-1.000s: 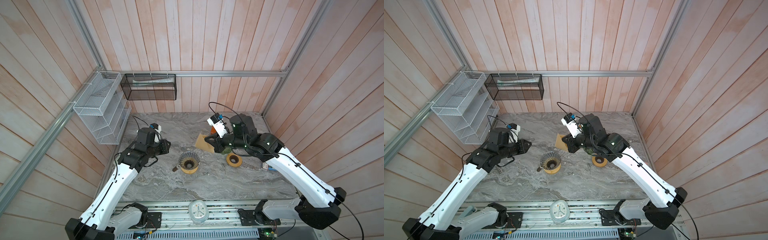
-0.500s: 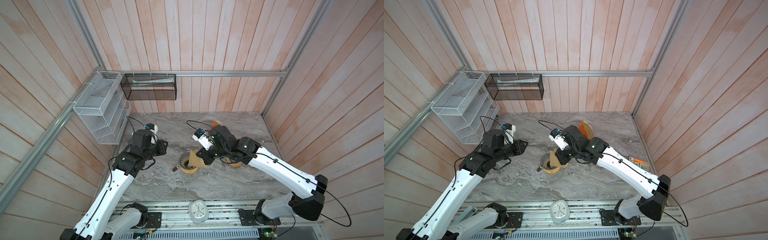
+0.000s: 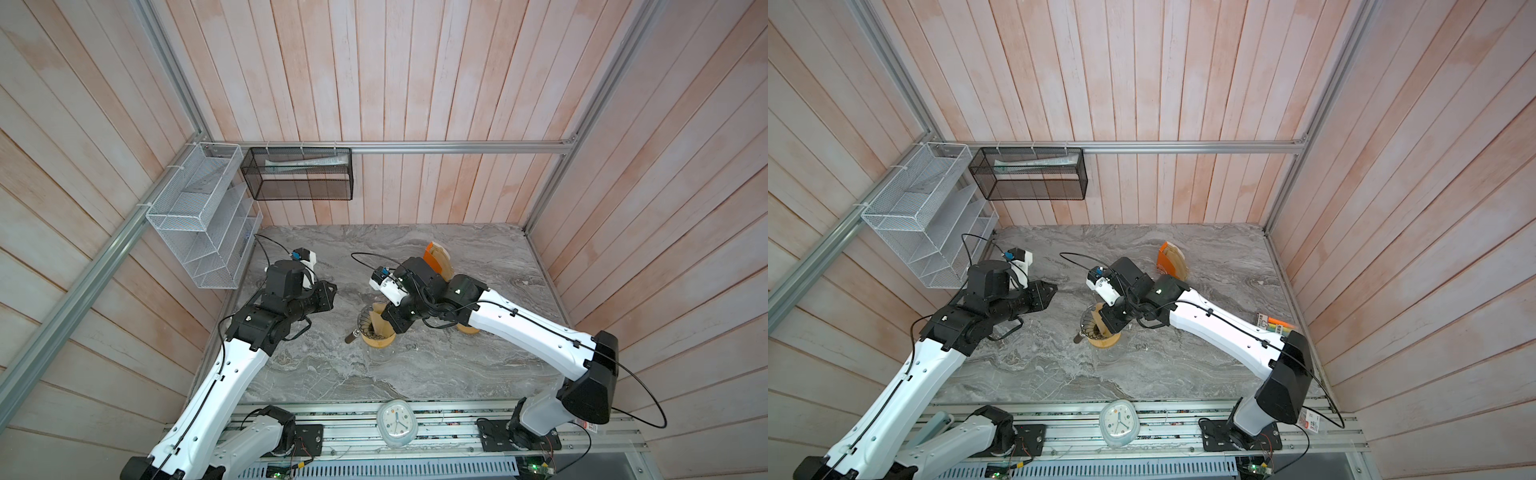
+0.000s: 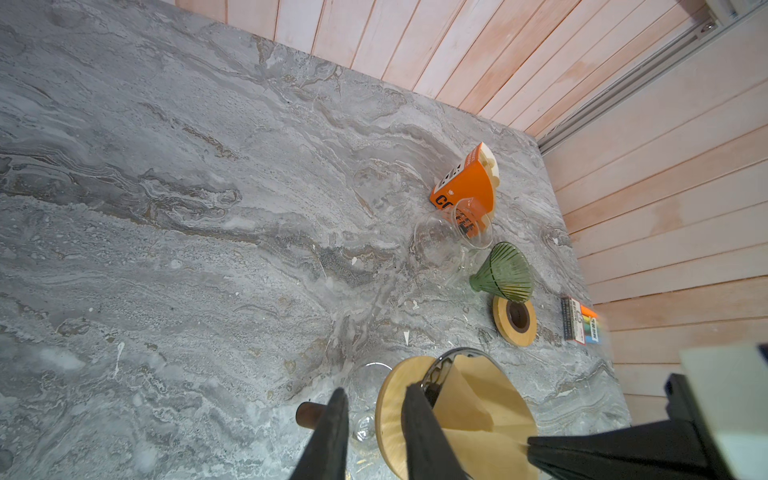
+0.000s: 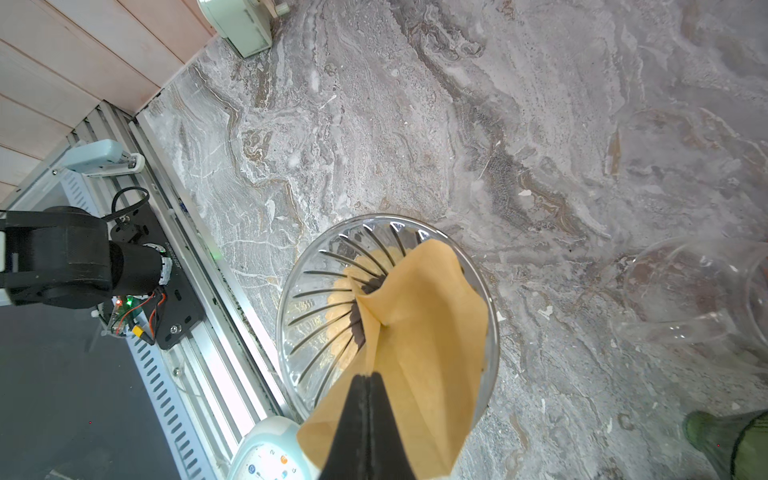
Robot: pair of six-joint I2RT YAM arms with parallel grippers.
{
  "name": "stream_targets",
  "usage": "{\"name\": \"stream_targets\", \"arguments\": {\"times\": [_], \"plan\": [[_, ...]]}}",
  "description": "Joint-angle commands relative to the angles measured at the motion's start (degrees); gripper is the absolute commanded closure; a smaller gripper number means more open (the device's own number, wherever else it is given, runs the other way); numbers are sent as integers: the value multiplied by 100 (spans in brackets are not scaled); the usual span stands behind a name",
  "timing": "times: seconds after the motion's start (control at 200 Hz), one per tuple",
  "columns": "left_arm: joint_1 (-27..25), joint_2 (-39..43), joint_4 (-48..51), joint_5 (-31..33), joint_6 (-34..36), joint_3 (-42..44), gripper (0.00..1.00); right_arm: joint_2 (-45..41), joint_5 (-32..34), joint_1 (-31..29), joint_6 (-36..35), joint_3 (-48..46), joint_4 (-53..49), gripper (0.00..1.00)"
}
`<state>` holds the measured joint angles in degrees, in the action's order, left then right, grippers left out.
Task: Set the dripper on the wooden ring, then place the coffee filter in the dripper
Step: 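Carry the filter over the glass dripper with the right gripper while left rises, then lower the filter into the glass dripper with the right gripper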
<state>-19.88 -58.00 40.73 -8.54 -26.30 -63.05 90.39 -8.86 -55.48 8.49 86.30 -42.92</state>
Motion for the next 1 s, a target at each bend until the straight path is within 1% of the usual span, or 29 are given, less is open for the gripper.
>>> {"name": "stream_targets", "arguments": {"times": [0.0, 0.045, 0.135, 0.23, 0.33, 0.48, 0.575, 0.765, 0.94, 0.995], "plan": [[19, 51, -138, -65, 179, 78, 73, 114, -25, -41, -62, 282, 122, 100], [19, 69, -126, -92, 232, 83, 73, 160, -45, -41, -67, 327, 130, 100], [15, 100, -91, -200, 305, 107, 73, 241, -84, -49, -67, 434, 143, 89], [10, 122, -41, -376, 325, 173, 73, 242, -122, -42, -106, 441, 214, 83], [2, 105, 19, -732, 367, 231, 73, 191, -68, -28, -132, 390, 256, 79], [-236, 12, 250, -790, 392, 210, 73, 30, -282, 61, -51, 198, 532, 77], [-357, 7, 266, -860, 350, 187, 73, -125, -530, 202, 36, 21, 727, 76], [-561, -90, 223, -1330, 249, 179, 73, -627, -837, 665, 208, -526, 1031, 77], [-875, -199, 308, -1438, 115, 288, 73, -994, -992, 908, 320, -1100, 1282, 83], [-944, -225, 291, -1456, 76, 339, 73, -1015, -1045, 913, 320, -1229, 1349, 87]]}}
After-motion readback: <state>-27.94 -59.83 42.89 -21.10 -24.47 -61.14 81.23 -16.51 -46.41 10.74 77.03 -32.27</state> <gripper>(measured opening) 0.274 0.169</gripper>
